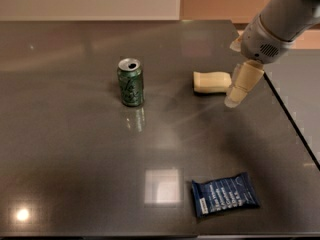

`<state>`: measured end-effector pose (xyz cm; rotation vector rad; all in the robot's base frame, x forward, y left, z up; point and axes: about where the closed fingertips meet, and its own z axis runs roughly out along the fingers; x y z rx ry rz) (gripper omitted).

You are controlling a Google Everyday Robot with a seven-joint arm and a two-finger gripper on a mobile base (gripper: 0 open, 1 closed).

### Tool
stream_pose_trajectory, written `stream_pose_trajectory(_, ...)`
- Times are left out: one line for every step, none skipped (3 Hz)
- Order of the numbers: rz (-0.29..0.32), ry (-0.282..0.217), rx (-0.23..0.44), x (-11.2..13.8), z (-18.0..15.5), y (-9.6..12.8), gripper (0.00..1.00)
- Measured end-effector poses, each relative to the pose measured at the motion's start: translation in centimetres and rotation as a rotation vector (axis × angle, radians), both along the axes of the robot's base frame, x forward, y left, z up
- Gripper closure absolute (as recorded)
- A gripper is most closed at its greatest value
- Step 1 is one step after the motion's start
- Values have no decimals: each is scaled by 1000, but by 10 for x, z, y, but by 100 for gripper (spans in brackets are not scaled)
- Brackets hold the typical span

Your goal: Move sponge near green can

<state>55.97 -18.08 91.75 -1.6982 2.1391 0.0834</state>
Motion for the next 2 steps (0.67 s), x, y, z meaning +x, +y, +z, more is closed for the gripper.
stream_pose_trajectory(-8,36,5,30,-23,2,0)
stream_pose_trajectory(-29,75,-6,51,-44,-2,0)
